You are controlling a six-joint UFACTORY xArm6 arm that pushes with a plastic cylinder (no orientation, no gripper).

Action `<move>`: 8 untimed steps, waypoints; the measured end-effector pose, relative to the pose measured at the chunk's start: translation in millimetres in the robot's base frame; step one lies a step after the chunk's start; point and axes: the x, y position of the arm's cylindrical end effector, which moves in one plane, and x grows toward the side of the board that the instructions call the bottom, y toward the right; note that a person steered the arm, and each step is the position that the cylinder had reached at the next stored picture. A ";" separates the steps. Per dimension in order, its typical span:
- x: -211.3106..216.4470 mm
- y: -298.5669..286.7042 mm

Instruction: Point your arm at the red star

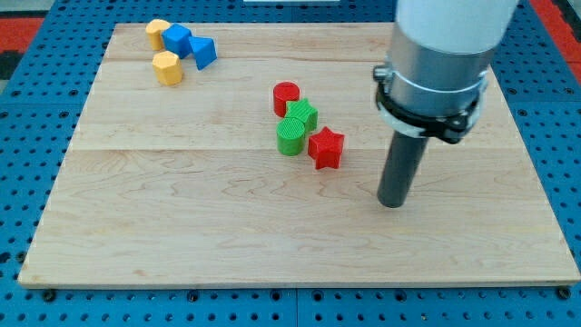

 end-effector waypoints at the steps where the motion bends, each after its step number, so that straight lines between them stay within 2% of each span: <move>1: 14.3 -22.9; 3: 23.4 -6.7; 4: 14.7 21.0; 5: -21.5 12.9; 6: -30.6 -39.9; 7: 4.0 -84.7; 8: -47.6 -90.8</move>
